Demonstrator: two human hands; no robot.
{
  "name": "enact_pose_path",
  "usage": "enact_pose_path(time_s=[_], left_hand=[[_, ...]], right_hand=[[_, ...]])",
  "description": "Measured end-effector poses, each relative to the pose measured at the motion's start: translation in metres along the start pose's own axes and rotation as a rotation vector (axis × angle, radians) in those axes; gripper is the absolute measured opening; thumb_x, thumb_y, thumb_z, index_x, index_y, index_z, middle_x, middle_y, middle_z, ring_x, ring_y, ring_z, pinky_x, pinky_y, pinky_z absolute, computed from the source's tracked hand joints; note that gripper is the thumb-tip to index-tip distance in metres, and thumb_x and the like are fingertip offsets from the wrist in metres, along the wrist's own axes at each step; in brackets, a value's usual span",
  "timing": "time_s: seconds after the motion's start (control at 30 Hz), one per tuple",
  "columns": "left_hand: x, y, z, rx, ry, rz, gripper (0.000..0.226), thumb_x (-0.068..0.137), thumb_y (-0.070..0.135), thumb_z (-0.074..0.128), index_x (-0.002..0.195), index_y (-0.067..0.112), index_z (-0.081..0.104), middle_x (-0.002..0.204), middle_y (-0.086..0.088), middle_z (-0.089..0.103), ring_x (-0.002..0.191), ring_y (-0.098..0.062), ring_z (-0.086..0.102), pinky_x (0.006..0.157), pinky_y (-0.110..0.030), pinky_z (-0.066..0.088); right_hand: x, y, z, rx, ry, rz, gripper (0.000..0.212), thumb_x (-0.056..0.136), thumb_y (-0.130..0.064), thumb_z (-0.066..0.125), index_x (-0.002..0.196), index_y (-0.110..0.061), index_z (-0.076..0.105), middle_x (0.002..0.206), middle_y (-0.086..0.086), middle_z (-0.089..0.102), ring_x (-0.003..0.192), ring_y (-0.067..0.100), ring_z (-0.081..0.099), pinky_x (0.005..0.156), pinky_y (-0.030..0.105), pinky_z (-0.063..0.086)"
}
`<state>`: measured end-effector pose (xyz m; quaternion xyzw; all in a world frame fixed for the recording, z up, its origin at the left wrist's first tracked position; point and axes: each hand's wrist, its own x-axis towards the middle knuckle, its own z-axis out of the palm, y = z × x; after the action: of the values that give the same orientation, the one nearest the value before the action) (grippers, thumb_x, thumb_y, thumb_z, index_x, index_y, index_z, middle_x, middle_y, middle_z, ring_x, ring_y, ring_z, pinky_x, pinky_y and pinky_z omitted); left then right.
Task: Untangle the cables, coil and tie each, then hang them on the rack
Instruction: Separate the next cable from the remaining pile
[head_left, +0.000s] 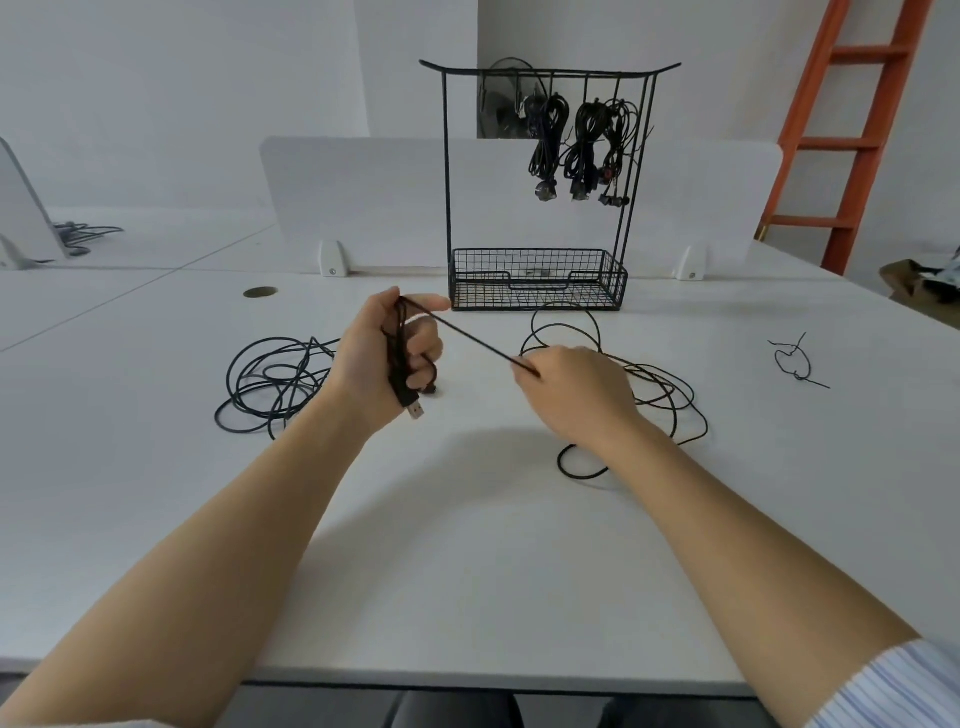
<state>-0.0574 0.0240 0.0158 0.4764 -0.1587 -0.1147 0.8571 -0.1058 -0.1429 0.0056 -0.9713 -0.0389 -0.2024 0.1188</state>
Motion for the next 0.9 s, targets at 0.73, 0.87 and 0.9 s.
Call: enact_pose_path(time_s=[0.73, 0.87, 0.9], left_hand=[[0.002, 0.017, -0.017, -0.34, 0.346, -0.017, 0.058, 0.096, 0.046, 0.036, 0.046, 0.018, 0.029, 0.036, 0.006, 0.017, 0.029, -0.009, 0.017, 0.035, -0.014, 0.023], [0.001, 0.022, -0.019, -0.308, 0.284, -0.101, 0.059, 0.092, 0.038, 0.046, 0.039, 0.019, 0.029, 0.037, 0.006, 0.018, 0.028, -0.008, 0.017, 0.033, -0.017, 0.011], [0.0, 0.022, -0.018, -0.277, 0.277, -0.131, 0.056, 0.092, 0.036, 0.047, 0.041, 0.019, 0.03, 0.037, 0.006, 0.02, 0.028, -0.008, 0.018, 0.032, -0.016, 0.01]], right_hand=[[0.01, 0.007, 0.012, 0.228, 0.356, -0.062, 0.018, 0.083, -0.008, 0.058, 0.093, -0.007, 0.072, 0.095, 0.01, 0.066, 0.098, 0.032, 0.053, 0.082, 0.029, 0.032], [0.011, 0.014, 0.008, 0.362, 0.421, 0.084, 0.024, 0.082, 0.003, 0.056, 0.098, -0.007, 0.071, 0.101, 0.009, 0.066, 0.104, 0.029, 0.052, 0.081, 0.023, 0.033], [0.011, 0.015, 0.006, 0.401, 0.449, 0.124, 0.026, 0.083, 0.004, 0.054, 0.1, -0.007, 0.071, 0.103, 0.01, 0.066, 0.105, 0.029, 0.052, 0.079, 0.019, 0.032]])
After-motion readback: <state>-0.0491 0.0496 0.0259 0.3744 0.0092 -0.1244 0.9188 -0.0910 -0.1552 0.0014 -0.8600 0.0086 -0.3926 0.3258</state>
